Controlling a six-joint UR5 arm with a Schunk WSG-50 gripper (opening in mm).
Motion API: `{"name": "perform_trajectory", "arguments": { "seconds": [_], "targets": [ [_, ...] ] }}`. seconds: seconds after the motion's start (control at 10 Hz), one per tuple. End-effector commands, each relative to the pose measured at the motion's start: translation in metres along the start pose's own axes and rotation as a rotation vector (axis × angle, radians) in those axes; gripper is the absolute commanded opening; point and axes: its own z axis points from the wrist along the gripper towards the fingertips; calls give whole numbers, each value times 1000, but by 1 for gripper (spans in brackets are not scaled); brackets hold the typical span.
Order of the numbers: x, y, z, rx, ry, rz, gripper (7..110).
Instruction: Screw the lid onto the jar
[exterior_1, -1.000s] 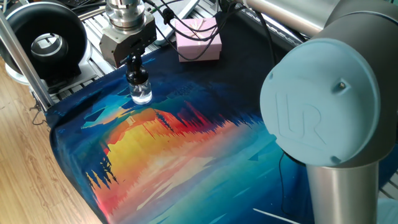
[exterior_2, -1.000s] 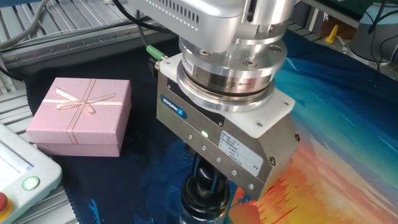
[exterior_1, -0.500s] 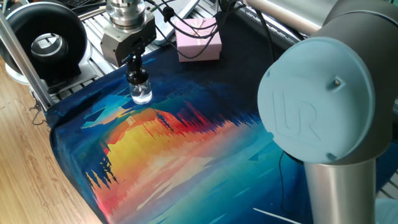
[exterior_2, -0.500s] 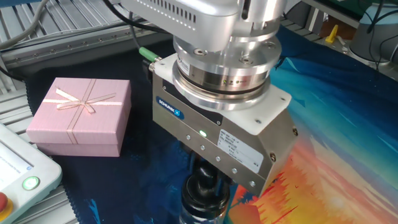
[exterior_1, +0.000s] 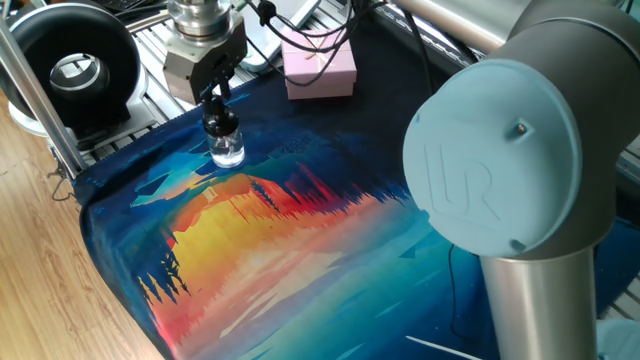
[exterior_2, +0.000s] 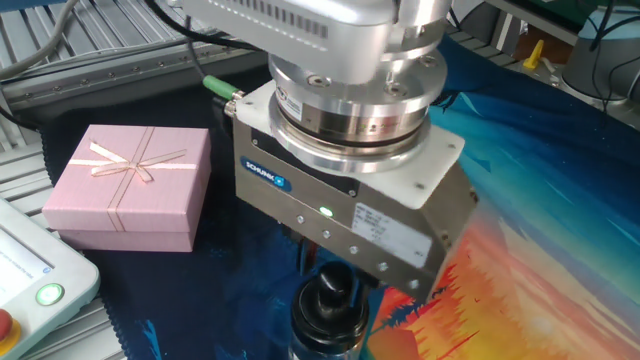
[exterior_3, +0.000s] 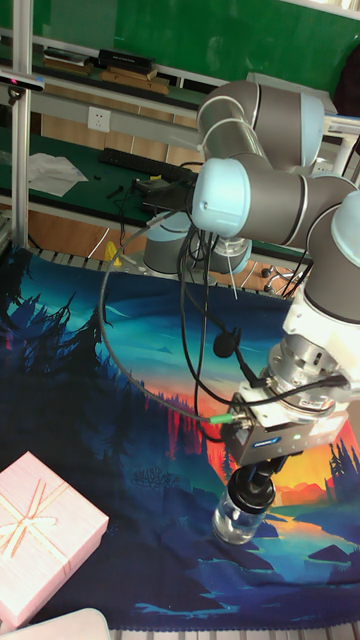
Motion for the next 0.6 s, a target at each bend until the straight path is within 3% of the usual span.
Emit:
{"name": "perform_trajectory", "arguments": {
  "seconds": [0.0,0.2,0.5],
  "targets": [
    [-1,16,-2,-46,-10,-164,44],
    [0,17,-4,-32,17,-322,44],
    [-8,5,-6,13,8,-452,44]
  ]
}}
